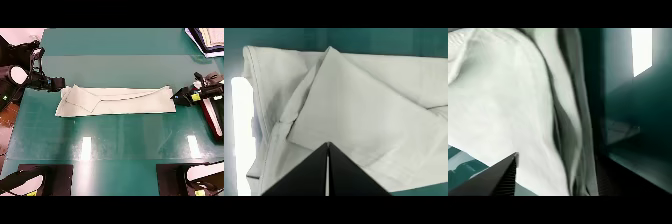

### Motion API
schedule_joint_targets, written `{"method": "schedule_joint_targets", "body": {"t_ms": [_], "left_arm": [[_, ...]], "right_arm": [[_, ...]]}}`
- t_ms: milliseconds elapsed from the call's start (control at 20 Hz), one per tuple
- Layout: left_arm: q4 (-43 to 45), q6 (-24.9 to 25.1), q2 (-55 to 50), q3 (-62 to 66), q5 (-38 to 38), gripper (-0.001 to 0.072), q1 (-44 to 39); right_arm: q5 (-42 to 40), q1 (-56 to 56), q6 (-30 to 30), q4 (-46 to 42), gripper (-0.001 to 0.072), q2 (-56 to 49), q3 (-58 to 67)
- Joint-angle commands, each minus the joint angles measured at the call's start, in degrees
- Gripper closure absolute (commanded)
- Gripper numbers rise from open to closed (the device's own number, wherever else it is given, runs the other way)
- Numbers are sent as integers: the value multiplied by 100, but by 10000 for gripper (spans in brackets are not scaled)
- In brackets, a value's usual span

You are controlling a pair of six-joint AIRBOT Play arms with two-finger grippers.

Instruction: Fold the shirts.

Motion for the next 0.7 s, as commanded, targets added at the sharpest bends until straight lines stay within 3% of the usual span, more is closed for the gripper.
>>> {"method": "schedule_joint_targets", "body": {"t_ms": [0, 150, 250, 300, 650], "left_arm": [[-284, 57, -9, 7, -107, 677, 0], [-380, 55, -20, 7, 74, 678, -404], [-378, 50, -96, 13, 476, 678, -931], [-380, 48, -188, 24, 675, 678, -1215], [-507, 48, -1735, 557, 1298, 679, -2776]], "right_arm": [[-247, 267, -138, 9, 206, -175, -20], [-472, 634, -212, 63, 388, -184, -20], [-511, 831, -459, 269, 651, -177, -20], [-503, 907, -621, 417, 694, -149, -20], [-437, 1008, -754, 1128, 697, 1082, 39]]}}
